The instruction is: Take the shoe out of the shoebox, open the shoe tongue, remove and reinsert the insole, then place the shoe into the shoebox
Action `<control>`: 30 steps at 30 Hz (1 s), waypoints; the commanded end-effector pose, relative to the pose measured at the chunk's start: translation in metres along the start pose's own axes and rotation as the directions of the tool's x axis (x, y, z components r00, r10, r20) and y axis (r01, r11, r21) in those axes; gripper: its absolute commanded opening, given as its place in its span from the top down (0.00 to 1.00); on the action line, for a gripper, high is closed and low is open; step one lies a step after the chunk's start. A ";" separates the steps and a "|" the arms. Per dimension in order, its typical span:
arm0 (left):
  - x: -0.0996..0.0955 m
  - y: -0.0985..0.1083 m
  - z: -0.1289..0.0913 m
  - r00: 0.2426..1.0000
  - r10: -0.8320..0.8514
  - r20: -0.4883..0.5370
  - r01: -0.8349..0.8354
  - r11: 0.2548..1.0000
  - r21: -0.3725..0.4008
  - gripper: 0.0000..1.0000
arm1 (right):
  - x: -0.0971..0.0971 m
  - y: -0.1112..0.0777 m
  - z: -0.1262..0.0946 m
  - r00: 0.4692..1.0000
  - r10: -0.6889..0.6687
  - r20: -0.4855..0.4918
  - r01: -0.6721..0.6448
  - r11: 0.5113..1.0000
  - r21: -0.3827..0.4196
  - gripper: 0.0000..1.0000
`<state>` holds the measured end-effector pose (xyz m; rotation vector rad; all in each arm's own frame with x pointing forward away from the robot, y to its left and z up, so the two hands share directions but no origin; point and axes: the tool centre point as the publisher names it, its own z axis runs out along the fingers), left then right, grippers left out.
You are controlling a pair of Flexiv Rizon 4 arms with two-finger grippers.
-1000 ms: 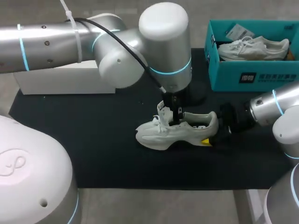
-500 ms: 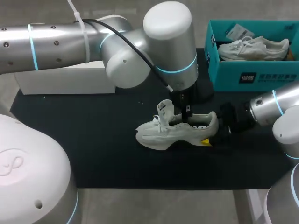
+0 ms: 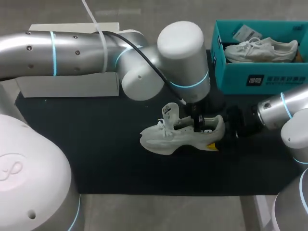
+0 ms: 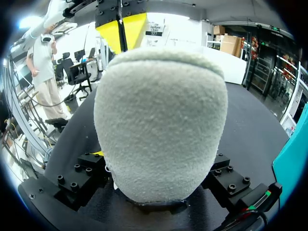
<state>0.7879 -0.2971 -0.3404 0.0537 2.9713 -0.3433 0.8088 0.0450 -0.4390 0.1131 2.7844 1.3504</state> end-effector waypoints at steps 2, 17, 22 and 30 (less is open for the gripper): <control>-0.009 -0.004 0.031 1.000 -0.008 -0.011 0.007 1.000 -0.030 1.00 | 0.001 -0.003 0.002 1.000 0.000 0.002 0.000 1.000 0.004 1.00; 0.005 0.031 0.052 0.988 0.000 -0.157 -0.018 0.993 -0.116 1.00 | 0.001 -0.003 0.002 1.000 0.000 0.002 0.000 1.000 0.004 1.00; 0.014 0.034 0.063 0.981 0.017 -0.192 -0.042 0.990 -0.131 1.00 | 0.001 -0.003 0.002 1.000 0.000 0.002 0.000 1.000 0.004 1.00; 0.018 0.028 0.067 0.977 0.035 -0.210 -0.062 0.991 -0.121 0.62 | 0.001 -0.003 0.002 1.000 0.000 0.002 0.000 1.000 0.004 1.00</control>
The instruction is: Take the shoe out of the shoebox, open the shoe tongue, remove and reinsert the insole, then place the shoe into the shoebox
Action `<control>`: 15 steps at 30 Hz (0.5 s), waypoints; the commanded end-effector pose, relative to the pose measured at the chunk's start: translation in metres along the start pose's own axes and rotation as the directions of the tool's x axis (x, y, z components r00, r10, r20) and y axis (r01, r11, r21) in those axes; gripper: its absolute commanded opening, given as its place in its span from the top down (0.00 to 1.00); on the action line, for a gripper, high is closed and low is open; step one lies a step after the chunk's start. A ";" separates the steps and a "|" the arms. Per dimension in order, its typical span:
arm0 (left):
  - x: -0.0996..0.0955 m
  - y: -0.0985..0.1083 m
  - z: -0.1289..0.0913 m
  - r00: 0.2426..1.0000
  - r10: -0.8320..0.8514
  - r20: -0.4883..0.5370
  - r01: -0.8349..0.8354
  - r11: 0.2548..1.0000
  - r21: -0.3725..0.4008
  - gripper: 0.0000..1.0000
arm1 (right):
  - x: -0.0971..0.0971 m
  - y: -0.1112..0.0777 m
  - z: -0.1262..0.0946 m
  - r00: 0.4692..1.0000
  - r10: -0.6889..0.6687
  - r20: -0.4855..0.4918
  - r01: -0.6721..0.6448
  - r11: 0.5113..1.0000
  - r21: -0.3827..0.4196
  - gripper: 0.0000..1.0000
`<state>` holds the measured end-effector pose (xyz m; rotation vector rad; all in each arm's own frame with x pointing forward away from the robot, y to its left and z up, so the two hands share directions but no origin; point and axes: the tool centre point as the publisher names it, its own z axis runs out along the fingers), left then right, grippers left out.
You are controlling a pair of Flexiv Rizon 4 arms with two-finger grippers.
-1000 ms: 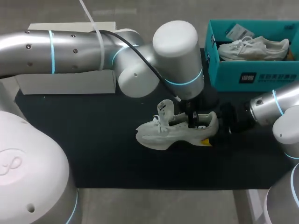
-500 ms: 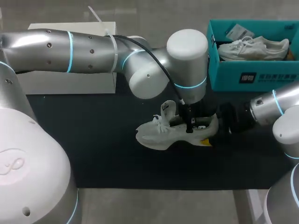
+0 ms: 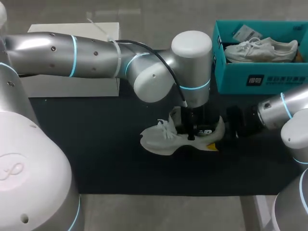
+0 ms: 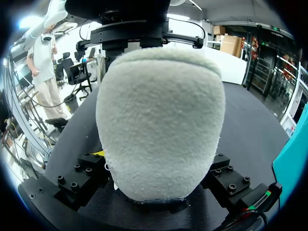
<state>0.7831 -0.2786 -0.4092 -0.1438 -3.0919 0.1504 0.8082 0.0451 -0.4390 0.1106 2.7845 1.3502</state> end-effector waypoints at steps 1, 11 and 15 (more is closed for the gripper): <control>0.001 -0.007 0.005 1.000 0.008 -0.011 -0.008 1.000 0.001 0.64 | 0.000 -0.003 0.002 1.000 0.002 0.003 -0.002 1.000 0.004 1.00; -0.011 -0.014 0.035 0.997 0.014 0.077 -0.017 0.999 0.034 0.64 | 0.000 -0.003 0.002 1.000 0.002 0.003 -0.002 1.000 0.004 1.00; -0.020 -0.015 0.044 0.987 0.003 0.163 -0.011 0.999 0.050 0.64 | 0.000 -0.003 0.002 1.000 0.002 0.003 -0.002 1.000 0.004 1.00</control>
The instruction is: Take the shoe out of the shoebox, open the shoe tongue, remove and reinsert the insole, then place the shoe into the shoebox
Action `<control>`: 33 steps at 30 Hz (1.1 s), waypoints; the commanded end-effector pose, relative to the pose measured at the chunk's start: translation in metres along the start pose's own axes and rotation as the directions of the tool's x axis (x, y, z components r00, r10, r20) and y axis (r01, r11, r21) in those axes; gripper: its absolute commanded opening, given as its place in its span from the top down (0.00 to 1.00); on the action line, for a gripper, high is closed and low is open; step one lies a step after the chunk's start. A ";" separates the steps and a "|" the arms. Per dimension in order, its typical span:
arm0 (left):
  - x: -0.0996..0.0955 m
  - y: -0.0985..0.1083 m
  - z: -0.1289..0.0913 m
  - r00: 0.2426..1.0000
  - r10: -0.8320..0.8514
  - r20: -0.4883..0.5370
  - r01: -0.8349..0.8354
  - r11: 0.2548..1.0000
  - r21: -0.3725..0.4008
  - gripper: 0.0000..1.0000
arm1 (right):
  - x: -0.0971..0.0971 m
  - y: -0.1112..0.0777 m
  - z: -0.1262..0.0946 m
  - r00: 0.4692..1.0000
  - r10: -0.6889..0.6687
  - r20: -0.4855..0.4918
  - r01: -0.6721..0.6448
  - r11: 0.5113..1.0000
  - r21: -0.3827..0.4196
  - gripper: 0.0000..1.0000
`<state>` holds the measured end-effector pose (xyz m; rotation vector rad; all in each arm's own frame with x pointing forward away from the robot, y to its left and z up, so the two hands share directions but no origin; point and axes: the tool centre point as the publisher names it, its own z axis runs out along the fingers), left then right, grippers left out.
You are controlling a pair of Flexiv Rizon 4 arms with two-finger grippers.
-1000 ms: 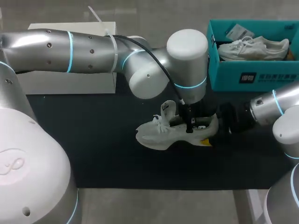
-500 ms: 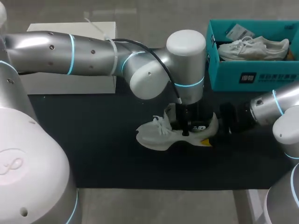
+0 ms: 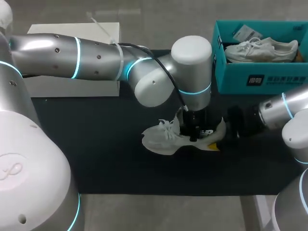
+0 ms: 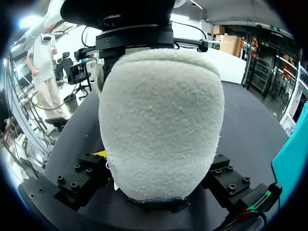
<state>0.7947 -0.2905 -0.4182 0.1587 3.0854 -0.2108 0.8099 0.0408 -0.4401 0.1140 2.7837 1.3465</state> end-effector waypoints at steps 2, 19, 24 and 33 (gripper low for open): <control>-0.008 -0.004 0.037 0.993 -0.018 0.113 0.016 1.000 0.023 0.65 | 0.002 0.000 0.005 1.000 0.001 0.000 -0.001 1.000 0.002 1.00; -0.024 0.001 0.036 0.991 -0.105 0.084 0.104 0.994 0.012 0.89 | 0.002 0.000 0.005 1.000 0.001 0.000 -0.001 1.000 0.002 1.00; -0.022 0.000 0.039 0.991 -0.110 0.078 0.111 0.994 -0.003 0.90 | 0.002 0.000 0.005 1.000 0.001 0.000 -0.001 1.000 0.002 1.00; -0.019 0.001 0.035 0.990 -0.126 0.064 0.127 0.992 0.001 1.00 | 0.002 0.000 0.005 1.000 0.001 0.000 -0.001 1.000 0.002 1.00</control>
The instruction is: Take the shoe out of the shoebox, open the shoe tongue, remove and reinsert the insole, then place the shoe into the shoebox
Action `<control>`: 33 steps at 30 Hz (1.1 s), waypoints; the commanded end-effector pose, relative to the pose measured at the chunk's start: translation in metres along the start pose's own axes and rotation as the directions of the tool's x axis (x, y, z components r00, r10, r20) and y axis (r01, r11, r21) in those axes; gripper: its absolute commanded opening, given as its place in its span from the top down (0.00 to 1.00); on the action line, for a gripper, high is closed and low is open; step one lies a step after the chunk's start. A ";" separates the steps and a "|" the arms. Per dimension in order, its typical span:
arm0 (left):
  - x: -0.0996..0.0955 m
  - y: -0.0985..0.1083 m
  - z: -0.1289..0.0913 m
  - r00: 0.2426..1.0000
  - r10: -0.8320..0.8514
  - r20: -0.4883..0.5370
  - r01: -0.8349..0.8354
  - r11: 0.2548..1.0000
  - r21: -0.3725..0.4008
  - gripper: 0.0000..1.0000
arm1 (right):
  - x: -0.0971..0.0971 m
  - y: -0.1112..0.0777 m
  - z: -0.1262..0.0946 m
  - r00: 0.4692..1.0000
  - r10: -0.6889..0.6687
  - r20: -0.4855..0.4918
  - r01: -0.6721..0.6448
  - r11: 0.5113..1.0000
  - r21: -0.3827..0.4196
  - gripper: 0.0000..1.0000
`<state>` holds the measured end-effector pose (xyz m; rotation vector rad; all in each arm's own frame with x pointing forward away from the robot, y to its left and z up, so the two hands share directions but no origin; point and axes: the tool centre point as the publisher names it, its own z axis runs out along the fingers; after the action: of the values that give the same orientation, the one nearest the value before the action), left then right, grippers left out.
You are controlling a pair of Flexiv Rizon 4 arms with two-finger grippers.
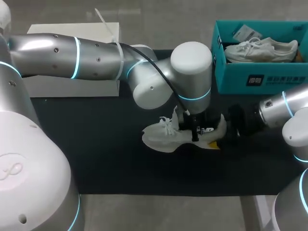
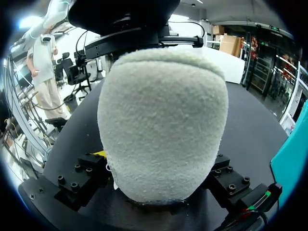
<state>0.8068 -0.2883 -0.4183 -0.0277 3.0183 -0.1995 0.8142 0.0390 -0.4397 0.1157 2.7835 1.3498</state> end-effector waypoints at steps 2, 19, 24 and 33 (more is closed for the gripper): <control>-0.005 -0.002 0.027 0.998 -0.027 -0.048 0.028 0.999 0.029 1.00 | 0.007 0.001 0.006 1.000 -0.001 0.000 0.001 1.000 0.004 1.00; -0.022 0.008 -0.038 0.969 -0.122 -0.216 0.154 0.978 0.142 1.00 | 0.007 0.001 0.006 1.000 -0.001 0.000 0.001 1.000 0.004 1.00; -0.016 0.005 -0.033 0.980 -0.074 -0.186 0.101 0.984 0.145 1.00 | 0.007 0.001 0.006 1.000 -0.001 0.000 0.001 1.000 0.004 1.00; -0.007 -0.003 -0.033 0.977 -0.081 -0.196 0.113 0.981 0.159 1.00 | 0.007 0.001 0.006 1.000 -0.001 0.000 0.001 1.000 0.004 1.00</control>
<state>0.8031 -0.2888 -0.3857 -0.1466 3.1642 -0.4837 0.8112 0.0418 -0.4391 0.1125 2.7843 1.3519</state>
